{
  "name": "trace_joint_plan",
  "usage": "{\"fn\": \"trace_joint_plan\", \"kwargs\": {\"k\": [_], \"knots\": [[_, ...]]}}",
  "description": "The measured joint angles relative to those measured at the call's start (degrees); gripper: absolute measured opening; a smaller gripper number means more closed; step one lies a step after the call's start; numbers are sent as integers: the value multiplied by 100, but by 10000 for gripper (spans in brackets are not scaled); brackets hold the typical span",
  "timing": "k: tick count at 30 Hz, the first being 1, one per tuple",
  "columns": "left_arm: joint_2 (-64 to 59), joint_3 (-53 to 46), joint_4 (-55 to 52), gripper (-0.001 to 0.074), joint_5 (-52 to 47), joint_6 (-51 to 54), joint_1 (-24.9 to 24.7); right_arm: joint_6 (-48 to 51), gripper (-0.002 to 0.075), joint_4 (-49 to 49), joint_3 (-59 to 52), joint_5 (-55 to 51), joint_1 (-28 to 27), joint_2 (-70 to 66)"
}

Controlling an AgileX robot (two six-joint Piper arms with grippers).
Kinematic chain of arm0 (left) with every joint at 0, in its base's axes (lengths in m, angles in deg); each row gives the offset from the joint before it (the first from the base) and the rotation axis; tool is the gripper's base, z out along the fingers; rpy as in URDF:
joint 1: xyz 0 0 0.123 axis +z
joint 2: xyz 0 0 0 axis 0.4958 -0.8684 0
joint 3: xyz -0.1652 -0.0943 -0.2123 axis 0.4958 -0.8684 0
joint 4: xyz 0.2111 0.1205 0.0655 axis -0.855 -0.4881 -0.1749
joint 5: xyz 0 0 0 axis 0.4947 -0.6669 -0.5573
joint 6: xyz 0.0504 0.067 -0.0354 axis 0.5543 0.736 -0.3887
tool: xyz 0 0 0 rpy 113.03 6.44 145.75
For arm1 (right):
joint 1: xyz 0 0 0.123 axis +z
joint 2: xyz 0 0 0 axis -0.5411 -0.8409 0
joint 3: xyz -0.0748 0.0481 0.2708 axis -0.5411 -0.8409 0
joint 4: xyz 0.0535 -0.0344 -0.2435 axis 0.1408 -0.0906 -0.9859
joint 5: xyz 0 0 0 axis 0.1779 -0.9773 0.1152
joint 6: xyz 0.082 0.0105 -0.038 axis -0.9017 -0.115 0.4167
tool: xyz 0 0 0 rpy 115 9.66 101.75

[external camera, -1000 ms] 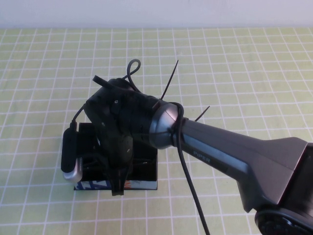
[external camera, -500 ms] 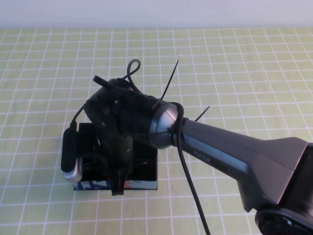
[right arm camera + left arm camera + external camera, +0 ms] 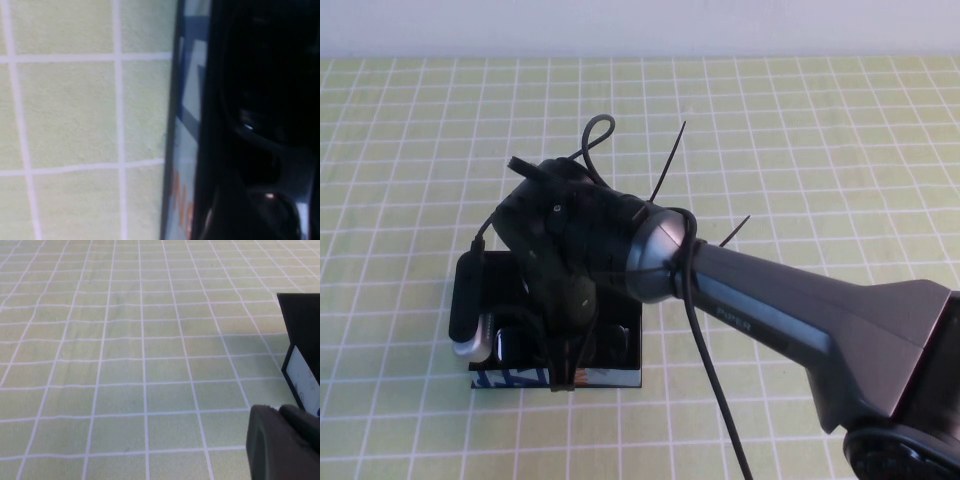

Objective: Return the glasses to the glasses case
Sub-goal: Place the glasses in the glasses case

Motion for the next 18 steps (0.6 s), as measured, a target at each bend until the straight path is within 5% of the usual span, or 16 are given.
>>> {"fn": "trace_joint_plan", "kwargs": {"k": [14, 18], "knots": [[0, 0, 0, -1, 0, 0, 0, -559, 293, -285, 0, 0, -139, 527], [0, 0, 0, -1, 0, 0, 0, -1160, 239, -295, 0, -10, -372, 884]]}}
